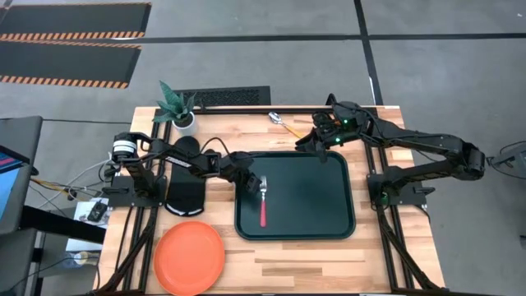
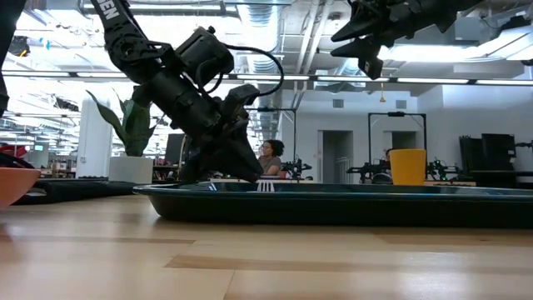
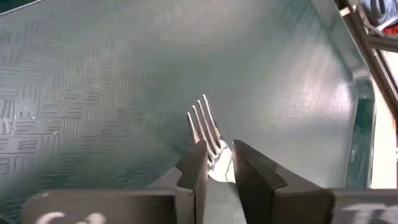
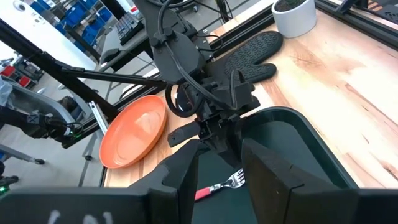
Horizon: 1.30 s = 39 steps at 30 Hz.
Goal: Pick and place plate/cup/fork/spoon on tray
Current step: Put the yellow spoon to the left of the pink fork on the black tray
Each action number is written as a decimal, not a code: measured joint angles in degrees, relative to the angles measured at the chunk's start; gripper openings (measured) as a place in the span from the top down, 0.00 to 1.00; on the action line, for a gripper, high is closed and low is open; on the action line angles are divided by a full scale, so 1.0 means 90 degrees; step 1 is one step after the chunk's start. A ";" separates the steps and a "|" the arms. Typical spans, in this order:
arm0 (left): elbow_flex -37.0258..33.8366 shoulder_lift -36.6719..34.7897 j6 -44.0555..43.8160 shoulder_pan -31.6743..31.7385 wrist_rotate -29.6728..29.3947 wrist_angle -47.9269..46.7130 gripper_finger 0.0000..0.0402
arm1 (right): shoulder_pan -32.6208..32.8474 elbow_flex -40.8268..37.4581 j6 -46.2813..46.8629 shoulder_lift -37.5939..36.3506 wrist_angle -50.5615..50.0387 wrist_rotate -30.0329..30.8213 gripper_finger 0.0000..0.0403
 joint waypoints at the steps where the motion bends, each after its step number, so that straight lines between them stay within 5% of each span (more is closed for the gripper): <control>1: 0.0000 0.0000 -0.0049 0.0001 0.0004 0.0013 0.84 | 0.0000 0.0000 0.0000 0.0000 -0.0023 0.0032 0.63; 9: 0.0024 -0.0422 -0.0272 0.0489 0.0681 0.0297 0.82 | -0.0155 0.0118 -0.0311 0.0369 -0.0002 0.1547 0.57; 15: 0.0039 -0.1597 -0.0257 0.1057 0.0661 -0.0045 0.82 | -0.0664 0.1218 -0.1209 0.1859 -0.1037 0.2535 0.51; 25: 0.0036 -0.3057 0.0162 0.1263 -0.0399 -0.1023 0.73 | -0.1439 0.2119 -0.2009 0.4308 -0.1770 0.2540 0.50; 39: 0.0036 -0.3109 0.0065 0.1263 -0.0595 -0.1674 0.55 | -0.1423 0.2254 -0.2290 0.5538 -0.1890 0.2921 0.58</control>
